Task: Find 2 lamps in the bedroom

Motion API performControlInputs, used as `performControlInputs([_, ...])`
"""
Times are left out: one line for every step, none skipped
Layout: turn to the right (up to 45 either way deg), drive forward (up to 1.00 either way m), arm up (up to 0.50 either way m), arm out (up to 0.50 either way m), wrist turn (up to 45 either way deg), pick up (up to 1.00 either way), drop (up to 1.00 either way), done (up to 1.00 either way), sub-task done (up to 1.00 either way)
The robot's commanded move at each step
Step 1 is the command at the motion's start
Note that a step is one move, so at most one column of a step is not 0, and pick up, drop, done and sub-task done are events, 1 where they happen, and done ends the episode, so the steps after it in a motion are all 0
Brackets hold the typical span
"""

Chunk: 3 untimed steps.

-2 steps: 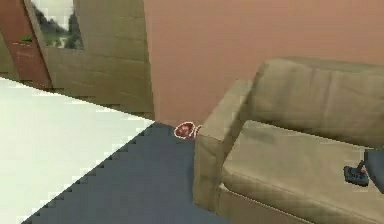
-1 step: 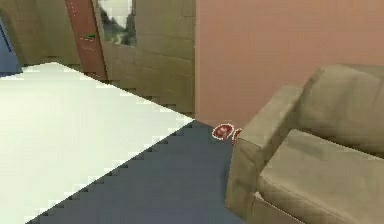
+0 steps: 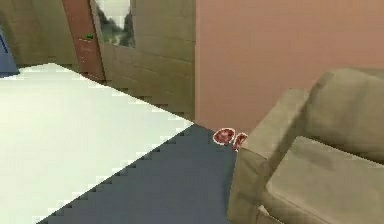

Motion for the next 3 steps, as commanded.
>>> performControlInputs([-3.0,0.0,0.0,0.0,0.0,0.0,0.0,0.0,0.0])
performControlInputs([0.0,0.5,0.0,0.0,0.0,0.0,0.0,0.0,0.0])
performControlInputs([-45.0,0.0,0.0,0.0,0.0,0.0,0.0,0.0,0.0])
